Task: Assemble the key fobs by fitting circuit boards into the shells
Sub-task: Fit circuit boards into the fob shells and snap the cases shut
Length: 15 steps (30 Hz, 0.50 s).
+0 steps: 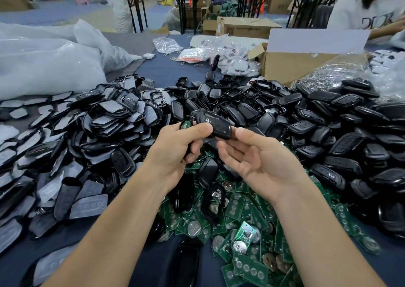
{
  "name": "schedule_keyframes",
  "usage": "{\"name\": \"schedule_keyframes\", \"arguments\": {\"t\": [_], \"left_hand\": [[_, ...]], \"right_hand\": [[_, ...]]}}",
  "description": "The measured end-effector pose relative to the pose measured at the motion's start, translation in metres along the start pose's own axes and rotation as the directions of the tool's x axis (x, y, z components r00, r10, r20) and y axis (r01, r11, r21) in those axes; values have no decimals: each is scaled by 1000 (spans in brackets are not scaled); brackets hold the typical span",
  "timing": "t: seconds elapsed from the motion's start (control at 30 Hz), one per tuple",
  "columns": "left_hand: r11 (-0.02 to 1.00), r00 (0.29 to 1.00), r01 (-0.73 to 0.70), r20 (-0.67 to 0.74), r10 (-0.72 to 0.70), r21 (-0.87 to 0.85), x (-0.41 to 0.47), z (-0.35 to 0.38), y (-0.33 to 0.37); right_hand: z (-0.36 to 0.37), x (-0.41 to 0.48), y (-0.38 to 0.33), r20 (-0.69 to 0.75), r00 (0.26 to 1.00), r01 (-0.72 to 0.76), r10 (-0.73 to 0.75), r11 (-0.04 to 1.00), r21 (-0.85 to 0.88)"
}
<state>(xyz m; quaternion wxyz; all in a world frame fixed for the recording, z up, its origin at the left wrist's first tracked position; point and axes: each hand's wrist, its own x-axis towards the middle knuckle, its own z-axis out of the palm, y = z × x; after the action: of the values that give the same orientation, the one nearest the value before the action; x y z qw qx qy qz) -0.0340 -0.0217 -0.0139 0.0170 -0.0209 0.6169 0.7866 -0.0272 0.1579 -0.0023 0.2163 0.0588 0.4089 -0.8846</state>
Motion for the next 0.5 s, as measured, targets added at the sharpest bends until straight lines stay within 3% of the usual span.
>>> {"name": "schedule_keyframes", "arguments": {"t": [0.3, 0.5], "left_hand": [[996, 999, -43, -20, 45, 74, -1, 3, -3], [978, 986, -153, -47, 160, 139, -2, 6, -4]], "right_hand": [[3, 4, 10, -102, 977, 161, -186, 962, -219], [7, 4, 13, -175, 949, 221, -264, 947, -231]]}}
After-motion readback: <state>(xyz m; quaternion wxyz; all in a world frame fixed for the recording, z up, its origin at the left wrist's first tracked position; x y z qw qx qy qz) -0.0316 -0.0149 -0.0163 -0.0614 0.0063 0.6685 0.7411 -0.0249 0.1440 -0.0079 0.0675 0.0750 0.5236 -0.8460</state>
